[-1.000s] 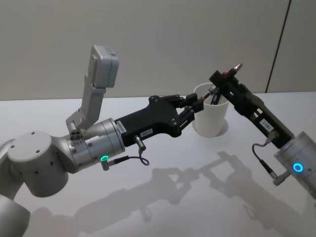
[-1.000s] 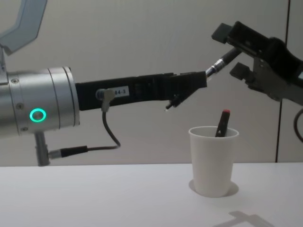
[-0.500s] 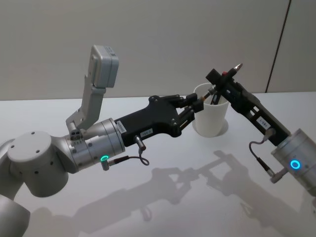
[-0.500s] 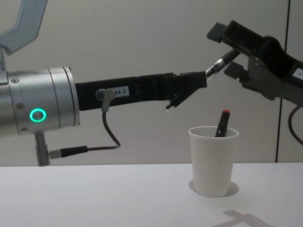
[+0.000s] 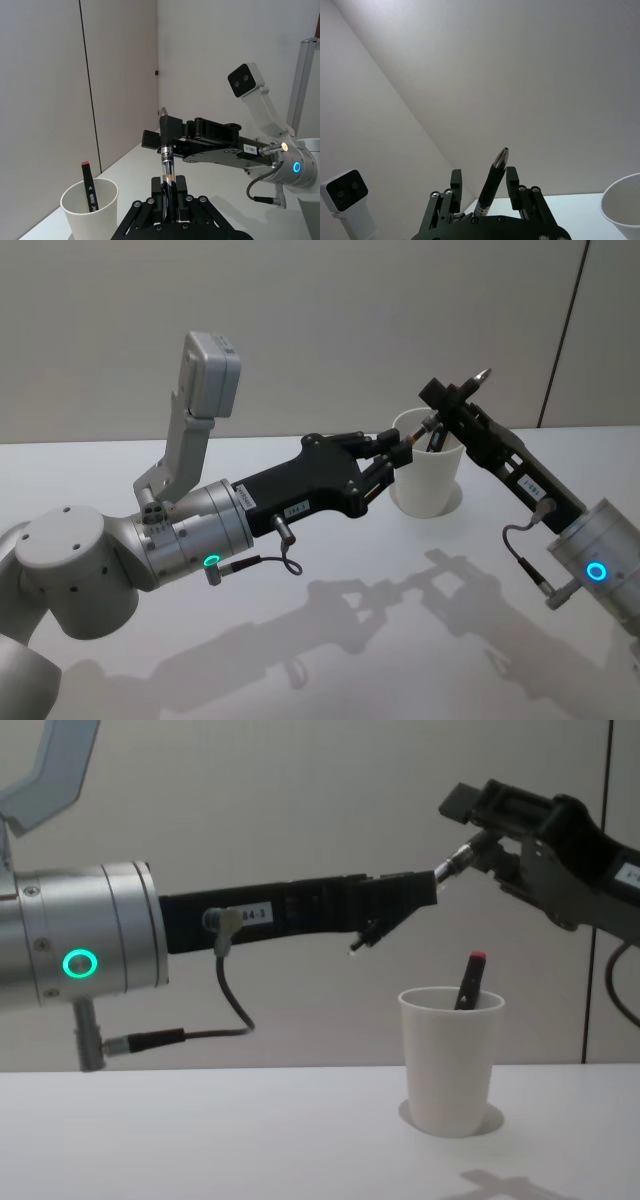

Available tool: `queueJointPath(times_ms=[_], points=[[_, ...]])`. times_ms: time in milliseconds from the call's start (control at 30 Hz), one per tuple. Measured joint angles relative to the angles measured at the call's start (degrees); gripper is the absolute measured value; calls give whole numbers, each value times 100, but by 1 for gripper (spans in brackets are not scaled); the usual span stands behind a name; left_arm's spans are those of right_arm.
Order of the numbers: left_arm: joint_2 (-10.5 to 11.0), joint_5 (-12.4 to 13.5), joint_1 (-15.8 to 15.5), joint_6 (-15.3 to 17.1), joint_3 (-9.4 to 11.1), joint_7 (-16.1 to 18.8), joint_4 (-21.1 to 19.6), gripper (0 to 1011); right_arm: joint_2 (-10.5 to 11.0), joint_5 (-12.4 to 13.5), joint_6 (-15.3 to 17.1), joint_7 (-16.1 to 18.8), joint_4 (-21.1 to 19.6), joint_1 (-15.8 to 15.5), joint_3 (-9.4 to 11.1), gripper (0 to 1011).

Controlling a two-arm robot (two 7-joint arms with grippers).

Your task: Place the pen into the pen holder.

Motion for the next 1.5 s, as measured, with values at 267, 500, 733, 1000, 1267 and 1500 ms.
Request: queueJointPath(times_ms=[267,500,733,1000,1267,1500], points=[[0,0,0,0,0,0,0,164,-1,5,4,0,5,7,-4,328],[0,3,0,3,0,-1,0,164,-2,13,8,10,7,11,-9,154],[0,3,0,3,1,0,0,164,-1,13,10,10,10,14,-8,154],[0,-1,-1,-1,-1,0,-3,218,0,10,10,-5,13,14,-4,151],[0,-1,-1,-1,-1,0,-2,439,-1,10,9,-5,13,14,-4,151],[0,0,0,0,0,0,-1,664,-1,10,9,-4,13,14,-6,151]])
